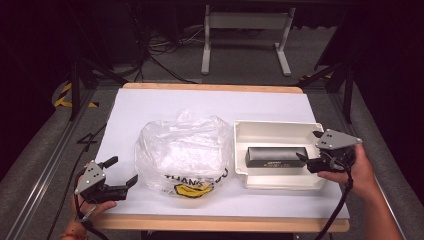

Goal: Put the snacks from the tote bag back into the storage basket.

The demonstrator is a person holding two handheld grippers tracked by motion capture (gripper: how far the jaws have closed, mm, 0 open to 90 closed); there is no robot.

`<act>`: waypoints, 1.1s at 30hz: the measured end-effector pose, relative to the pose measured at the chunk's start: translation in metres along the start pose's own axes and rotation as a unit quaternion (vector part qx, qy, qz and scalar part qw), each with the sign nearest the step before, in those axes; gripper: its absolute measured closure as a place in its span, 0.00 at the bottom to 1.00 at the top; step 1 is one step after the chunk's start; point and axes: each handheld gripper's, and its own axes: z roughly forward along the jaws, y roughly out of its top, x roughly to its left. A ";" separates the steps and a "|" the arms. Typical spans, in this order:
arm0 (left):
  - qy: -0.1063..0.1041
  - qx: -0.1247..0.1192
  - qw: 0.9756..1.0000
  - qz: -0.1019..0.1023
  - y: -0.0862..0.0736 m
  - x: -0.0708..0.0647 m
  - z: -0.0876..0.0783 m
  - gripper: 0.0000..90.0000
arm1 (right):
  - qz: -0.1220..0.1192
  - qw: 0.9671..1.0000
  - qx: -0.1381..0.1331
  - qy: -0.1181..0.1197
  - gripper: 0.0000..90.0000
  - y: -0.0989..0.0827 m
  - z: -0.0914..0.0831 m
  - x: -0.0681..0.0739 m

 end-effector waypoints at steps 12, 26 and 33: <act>0.004 -0.003 1.000 -0.006 -0.001 0.002 -0.001 0.09 | 0.074 0.996 -0.025 -0.042 0.15 -0.034 -0.018 0.001; 0.015 -0.006 1.000 -0.008 -0.002 0.007 -0.001 0.09 | 0.110 0.990 -0.066 -0.060 0.13 -0.068 -0.029 0.021; 0.016 -0.009 1.000 -0.008 -0.002 0.008 -0.002 0.09 | 0.126 0.987 -0.071 -0.070 0.13 -0.086 -0.025 0.029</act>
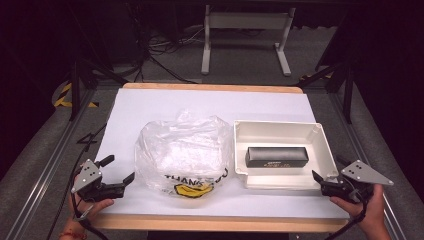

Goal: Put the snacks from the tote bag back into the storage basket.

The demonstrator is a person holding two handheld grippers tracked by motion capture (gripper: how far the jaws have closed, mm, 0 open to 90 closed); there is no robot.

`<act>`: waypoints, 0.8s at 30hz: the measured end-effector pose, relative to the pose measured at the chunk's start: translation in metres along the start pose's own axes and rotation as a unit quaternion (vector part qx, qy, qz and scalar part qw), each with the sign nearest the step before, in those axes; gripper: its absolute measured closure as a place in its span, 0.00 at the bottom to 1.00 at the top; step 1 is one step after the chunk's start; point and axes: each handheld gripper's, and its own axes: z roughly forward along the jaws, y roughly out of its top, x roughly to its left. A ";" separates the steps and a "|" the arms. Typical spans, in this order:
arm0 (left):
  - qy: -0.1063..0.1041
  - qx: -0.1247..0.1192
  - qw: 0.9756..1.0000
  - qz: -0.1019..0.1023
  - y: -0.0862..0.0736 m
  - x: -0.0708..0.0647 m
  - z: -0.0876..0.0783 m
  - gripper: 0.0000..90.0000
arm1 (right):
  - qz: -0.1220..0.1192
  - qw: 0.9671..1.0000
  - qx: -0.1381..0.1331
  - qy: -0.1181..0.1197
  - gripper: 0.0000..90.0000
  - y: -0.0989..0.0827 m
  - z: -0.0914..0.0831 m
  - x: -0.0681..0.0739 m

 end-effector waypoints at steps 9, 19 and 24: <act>-0.007 0.009 1.000 0.006 -0.001 -0.002 0.004 0.09 | 0.009 0.999 -0.034 -0.033 0.11 -0.018 -0.004 0.007; -0.010 0.005 1.000 0.009 -0.001 -0.002 0.003 0.09 | 0.045 0.996 -0.064 -0.045 0.09 -0.037 -0.003 0.011; -0.009 0.007 1.000 0.006 -0.002 -0.002 0.004 0.09 | 0.053 0.995 -0.076 -0.039 0.09 -0.043 -0.001 0.012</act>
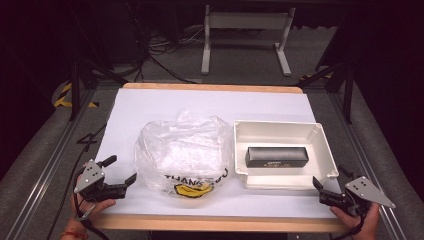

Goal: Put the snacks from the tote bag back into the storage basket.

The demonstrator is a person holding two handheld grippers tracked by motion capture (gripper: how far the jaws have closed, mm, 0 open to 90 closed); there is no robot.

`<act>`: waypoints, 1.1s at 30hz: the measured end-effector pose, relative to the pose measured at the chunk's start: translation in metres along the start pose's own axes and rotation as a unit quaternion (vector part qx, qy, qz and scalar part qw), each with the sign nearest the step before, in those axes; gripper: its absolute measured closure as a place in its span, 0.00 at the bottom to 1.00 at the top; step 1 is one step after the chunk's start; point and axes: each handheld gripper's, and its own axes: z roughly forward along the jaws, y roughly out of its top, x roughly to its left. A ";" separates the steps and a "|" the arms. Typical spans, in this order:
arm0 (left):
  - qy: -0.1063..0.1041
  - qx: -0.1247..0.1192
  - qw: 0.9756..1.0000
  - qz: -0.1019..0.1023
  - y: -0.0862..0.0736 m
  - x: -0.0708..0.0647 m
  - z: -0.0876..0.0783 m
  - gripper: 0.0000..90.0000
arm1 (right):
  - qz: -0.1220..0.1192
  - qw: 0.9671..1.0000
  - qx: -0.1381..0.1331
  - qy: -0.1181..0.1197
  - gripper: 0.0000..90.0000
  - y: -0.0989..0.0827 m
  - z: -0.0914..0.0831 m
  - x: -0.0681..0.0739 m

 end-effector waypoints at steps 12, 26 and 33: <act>-0.002 0.005 1.000 -0.006 -0.002 0.002 0.005 0.09 | 0.045 0.999 -0.008 0.002 0.08 -0.014 0.004 -0.009; -0.010 -0.009 1.000 -0.009 -0.003 0.005 0.005 0.09 | 0.021 1.000 -0.002 0.000 0.08 -0.014 0.006 -0.002; -0.008 -0.004 1.000 -0.002 -0.001 0.002 0.005 0.09 | 0.021 1.000 -0.003 -0.002 0.08 -0.014 0.005 -0.002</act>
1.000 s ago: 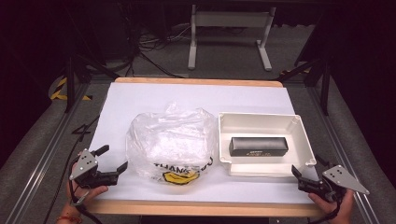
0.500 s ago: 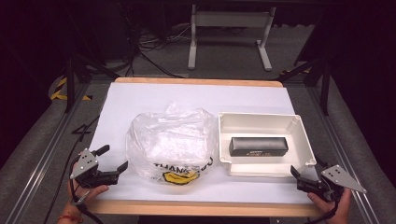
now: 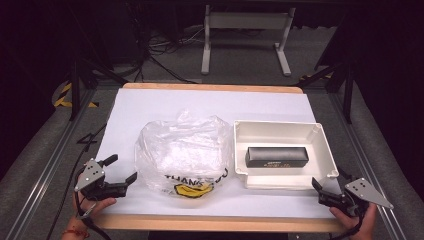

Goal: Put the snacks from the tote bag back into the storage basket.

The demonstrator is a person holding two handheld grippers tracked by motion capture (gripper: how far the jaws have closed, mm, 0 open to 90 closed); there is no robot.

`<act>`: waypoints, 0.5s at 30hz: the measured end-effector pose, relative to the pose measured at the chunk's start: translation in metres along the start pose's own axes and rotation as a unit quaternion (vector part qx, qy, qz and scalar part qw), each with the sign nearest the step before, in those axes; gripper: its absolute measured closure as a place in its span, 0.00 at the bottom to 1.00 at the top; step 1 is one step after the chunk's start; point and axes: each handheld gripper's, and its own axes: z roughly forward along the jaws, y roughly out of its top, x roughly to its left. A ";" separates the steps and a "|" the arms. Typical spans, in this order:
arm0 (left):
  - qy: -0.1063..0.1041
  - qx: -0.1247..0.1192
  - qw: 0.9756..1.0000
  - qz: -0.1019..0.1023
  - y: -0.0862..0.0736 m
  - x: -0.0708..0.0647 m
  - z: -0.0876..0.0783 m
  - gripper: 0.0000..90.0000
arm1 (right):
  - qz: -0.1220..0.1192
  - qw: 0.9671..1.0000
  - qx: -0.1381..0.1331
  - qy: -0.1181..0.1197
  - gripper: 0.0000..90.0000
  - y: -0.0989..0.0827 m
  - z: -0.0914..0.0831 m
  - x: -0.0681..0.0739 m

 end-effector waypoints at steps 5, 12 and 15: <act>0.002 0.003 1.000 0.004 0.001 -0.001 0.001 0.09 | 0.001 1.000 -0.001 -0.002 0.08 0.000 -0.001 -0.001; 0.003 0.000 1.000 0.004 0.001 -0.002 0.001 0.09 | 0.004 1.000 -0.004 -0.009 0.08 0.002 -0.004 -0.004; 0.001 0.004 1.000 0.003 0.001 -0.002 0.001 0.09 | 0.005 1.000 -0.003 -0.015 0.08 0.003 -0.005 -0.004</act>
